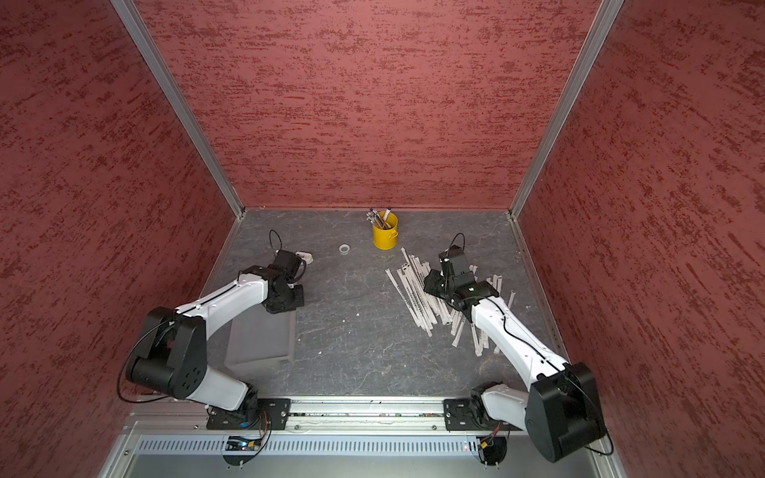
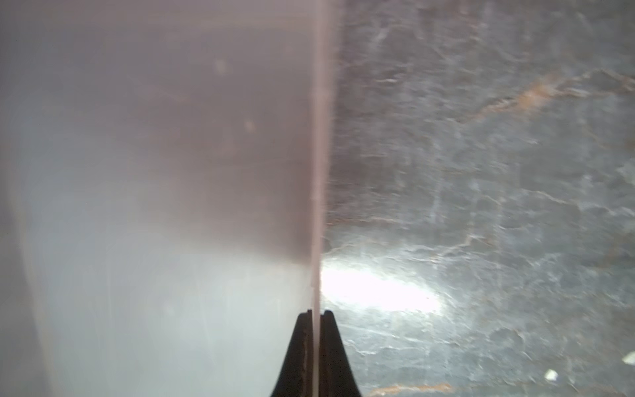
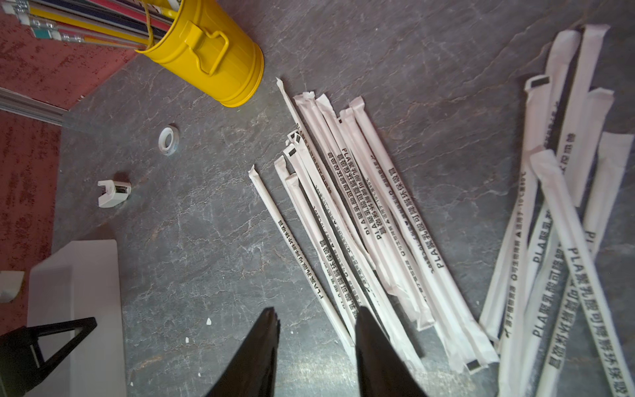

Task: Put the straws into the storage box
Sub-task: Move the storage box to the center of the board.

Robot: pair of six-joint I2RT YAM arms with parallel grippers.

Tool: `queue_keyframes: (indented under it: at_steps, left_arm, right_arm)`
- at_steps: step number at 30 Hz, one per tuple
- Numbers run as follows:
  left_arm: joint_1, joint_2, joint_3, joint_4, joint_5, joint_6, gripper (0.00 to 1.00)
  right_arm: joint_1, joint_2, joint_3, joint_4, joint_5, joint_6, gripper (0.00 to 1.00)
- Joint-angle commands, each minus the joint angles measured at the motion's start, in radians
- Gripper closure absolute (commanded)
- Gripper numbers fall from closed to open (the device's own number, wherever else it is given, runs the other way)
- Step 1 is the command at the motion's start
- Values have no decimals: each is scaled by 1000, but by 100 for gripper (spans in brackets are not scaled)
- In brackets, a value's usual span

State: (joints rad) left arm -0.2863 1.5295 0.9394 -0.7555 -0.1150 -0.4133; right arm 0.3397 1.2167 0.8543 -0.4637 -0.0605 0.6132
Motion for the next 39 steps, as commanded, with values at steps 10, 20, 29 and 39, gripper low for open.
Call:
queue_keyframes:
  at_steps: [10,20,29,39]
  left_arm:
    - [-310,162,235,43,19,-270,100]
    - [-448,303,344,78,26,-459,100]
    - [-491,308,374,110,72,-534,94]
    - [-493,163,372,48,89,-427,46]
  right_arm:
    - [6,24,-8,26,-2,2,66]
    - [8,32,2,-8,9,-18,66]
    - [36,110,31,-9,12,-20,68]
    - [132,297,187,-104,59,-129,68]
